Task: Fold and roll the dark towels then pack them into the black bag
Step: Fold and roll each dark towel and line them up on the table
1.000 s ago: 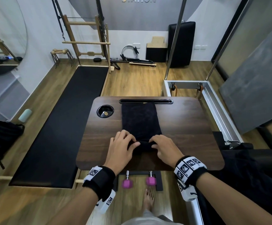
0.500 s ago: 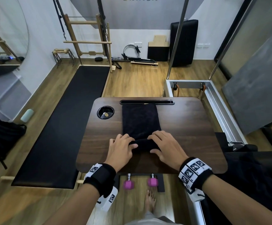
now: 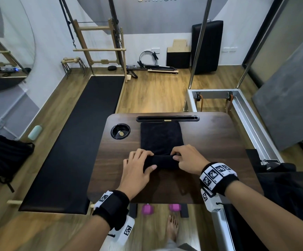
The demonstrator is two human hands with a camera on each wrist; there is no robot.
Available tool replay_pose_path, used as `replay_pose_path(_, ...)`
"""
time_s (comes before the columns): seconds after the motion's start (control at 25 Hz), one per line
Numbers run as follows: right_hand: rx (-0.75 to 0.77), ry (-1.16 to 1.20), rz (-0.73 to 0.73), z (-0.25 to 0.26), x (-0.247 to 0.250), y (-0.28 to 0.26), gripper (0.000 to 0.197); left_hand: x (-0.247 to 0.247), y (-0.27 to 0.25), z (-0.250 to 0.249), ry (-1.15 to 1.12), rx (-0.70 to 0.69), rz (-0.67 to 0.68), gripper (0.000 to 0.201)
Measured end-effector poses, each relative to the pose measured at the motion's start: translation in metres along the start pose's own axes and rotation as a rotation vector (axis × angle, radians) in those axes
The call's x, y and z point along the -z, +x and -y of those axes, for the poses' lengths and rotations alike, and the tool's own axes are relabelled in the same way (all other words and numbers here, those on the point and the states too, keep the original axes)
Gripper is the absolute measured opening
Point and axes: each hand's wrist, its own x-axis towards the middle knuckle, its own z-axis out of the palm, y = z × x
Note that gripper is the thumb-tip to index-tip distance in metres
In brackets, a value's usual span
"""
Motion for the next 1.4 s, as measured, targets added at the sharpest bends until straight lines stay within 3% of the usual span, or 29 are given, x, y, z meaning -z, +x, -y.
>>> replay_pose_path(0.12, 0.043, 0.142, -0.152, -0.008, 0.004, -0.001, 0.022, 0.002, 0.018, 0.002, -0.065, 0.072, 0.032, 0.021)
replay_pose_path(0.24, 0.244, 0.049, -0.271, -0.010, 0.007, -0.006, 0.038, 0.002, 0.037, 0.006, -0.015, 0.121, 0.103, 0.024)
replay_pose_path(0.32, 0.312, -0.039, -0.190, -0.009, 0.006, -0.006, 0.050, 0.003, 0.048, 0.008, 0.001, 0.135, 0.154, 0.025)
replay_pose_path(0.4, 0.289, -0.095, -0.103, -0.009, 0.006, -0.001, 0.053, 0.005, 0.055, 0.010, -0.010, 0.151, 0.195, 0.023)
replay_pose_path(0.56, 0.199, -0.058, -0.019, -0.011, 0.018, 0.012, 0.030, 0.007, 0.057, 0.013, -0.055, 0.112, 0.133, 0.019)
replay_pose_path(0.68, 0.146, -0.025, 0.032, -0.012, 0.024, 0.023, 0.022, 0.005, 0.050, 0.013, -0.032, 0.013, 0.037, 0.034)
replay_pose_path(0.76, 0.103, 0.043, 0.028, -0.012, 0.024, 0.030, 0.017, 0.004, 0.047, 0.015, -0.039, -0.026, 0.050, 0.047)
replay_pose_path(0.84, 0.089, 0.072, 0.002, -0.013, 0.022, 0.038, 0.017, 0.005, 0.052, 0.018, -0.076, -0.013, 0.050, 0.046)
replay_pose_path(1.0, 0.208, -0.049, -0.176, -0.016, 0.016, 0.043, 0.040, 0.007, 0.073, 0.024, -0.152, 0.070, 0.043, 0.030)
replay_pose_path(1.12, 0.293, -0.162, -0.147, -0.016, 0.019, 0.045, 0.066, 0.010, 0.091, 0.027, -0.125, 0.130, 0.118, 0.026)
replay_pose_path(1.28, 0.292, -0.165, -0.094, -0.020, 0.027, 0.058, 0.047, 0.014, 0.109, 0.025, -0.160, 0.232, 0.161, 0.027)
replay_pose_path(1.4, 0.225, -0.016, -0.004, -0.024, 0.035, 0.068, 0.029, 0.009, 0.112, 0.020, -0.311, 0.249, -0.025, 0.033)
